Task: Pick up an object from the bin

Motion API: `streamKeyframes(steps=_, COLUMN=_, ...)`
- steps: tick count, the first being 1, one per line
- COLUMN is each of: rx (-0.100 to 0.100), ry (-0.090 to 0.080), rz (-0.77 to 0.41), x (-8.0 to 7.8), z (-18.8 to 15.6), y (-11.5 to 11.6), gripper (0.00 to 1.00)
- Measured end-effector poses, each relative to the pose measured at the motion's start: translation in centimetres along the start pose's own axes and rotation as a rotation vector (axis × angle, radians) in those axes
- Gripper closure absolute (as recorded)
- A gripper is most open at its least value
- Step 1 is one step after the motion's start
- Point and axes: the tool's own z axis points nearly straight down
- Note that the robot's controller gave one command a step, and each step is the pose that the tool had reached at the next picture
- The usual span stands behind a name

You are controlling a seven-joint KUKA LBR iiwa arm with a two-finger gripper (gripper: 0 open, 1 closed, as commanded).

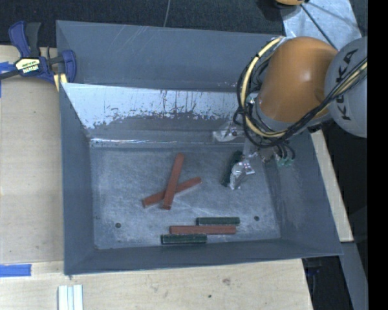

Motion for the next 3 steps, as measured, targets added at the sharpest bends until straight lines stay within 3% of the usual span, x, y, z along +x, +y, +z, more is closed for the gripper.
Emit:
streamKeyframes(steps=1, rx=-0.001, ry=0.006, rz=-0.059, x=1.0, z=6.3, y=-1.0, gripper=0.00)
streamKeyframes(steps=2, rx=-0.004, ry=0.015, rz=-0.079, x=-1.4, z=9.1, y=-4.0, gripper=0.00)
streamKeyframes(steps=3, rx=0.001, ry=-0.004, rz=-0.274, x=-0.7, z=10.0, y=-8.4, gripper=1.00)
